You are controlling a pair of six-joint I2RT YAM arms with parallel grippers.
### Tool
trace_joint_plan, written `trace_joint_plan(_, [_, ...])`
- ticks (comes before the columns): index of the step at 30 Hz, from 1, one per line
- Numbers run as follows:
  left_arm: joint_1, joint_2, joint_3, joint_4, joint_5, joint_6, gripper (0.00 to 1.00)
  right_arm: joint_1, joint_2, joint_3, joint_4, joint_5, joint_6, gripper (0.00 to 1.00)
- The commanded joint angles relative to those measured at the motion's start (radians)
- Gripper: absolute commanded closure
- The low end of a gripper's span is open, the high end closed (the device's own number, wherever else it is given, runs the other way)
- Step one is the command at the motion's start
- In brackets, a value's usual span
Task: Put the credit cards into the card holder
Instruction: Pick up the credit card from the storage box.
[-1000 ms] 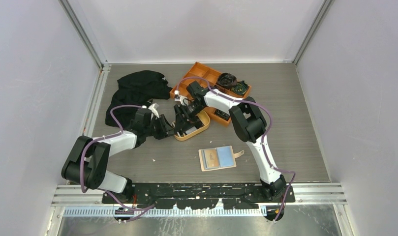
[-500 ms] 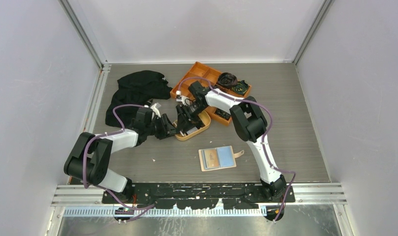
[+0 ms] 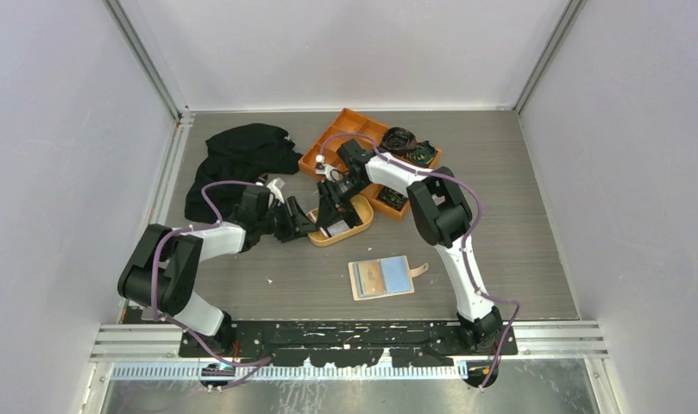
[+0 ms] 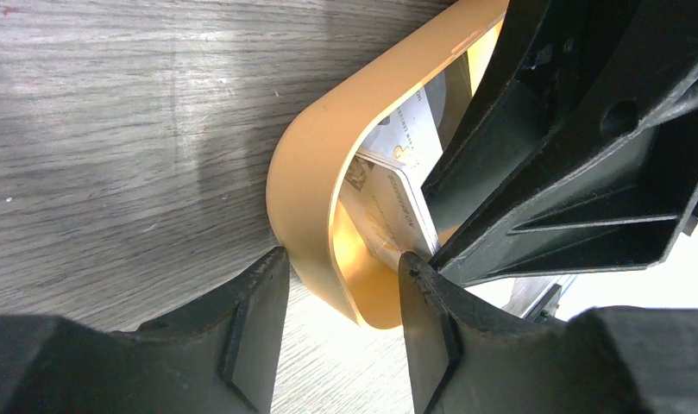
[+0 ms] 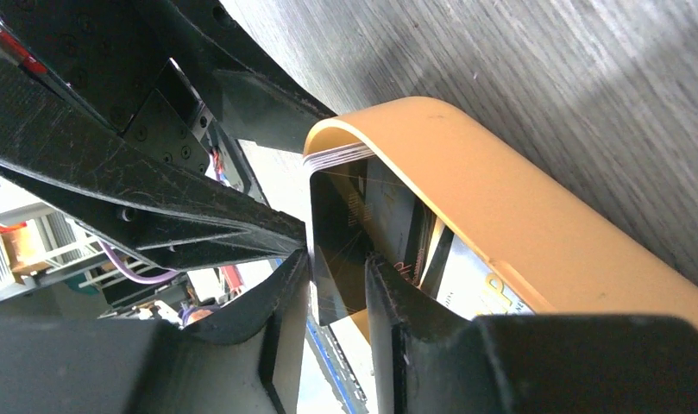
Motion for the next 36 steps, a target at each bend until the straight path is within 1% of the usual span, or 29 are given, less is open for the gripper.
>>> trace_joint_plan(1, [-0.006,0.002,0.051,0.079,0.043,-0.014,0.5,-0.02,-0.063,0.001,0.006,0.029,-0.016,0.66])
trace_joint_plan(8, [-0.006,-0.01,0.045,0.072,0.03,-0.008,0.5,-0.038,-0.07,-0.002,0.001,0.052,-0.02,0.69])
trace_joint_plan(14, [-0.006,-0.014,0.046,0.065,0.027,-0.001,0.5,-0.044,-0.082,0.001,-0.025,0.089,-0.046,0.69])
trace_joint_plan(20, [-0.005,-0.034,0.037,0.06,0.026,0.006,0.5,-0.058,-0.073,0.001,-0.037,0.076,-0.055,0.69])
trace_joint_plan(25, [-0.006,-0.054,0.024,0.06,0.019,0.01,0.5,-0.053,-0.052,-0.01,0.001,0.026,-0.007,0.68])
trace_joint_plan(31, [-0.006,-0.051,0.006,0.082,0.021,0.001,0.5,-0.032,-0.052,-0.036,0.065,0.014,0.046,0.67])
trace_joint_plan(36, [-0.006,-0.052,0.0,0.09,0.023,-0.002,0.51,-0.017,-0.048,-0.046,0.096,0.034,0.074,0.64])
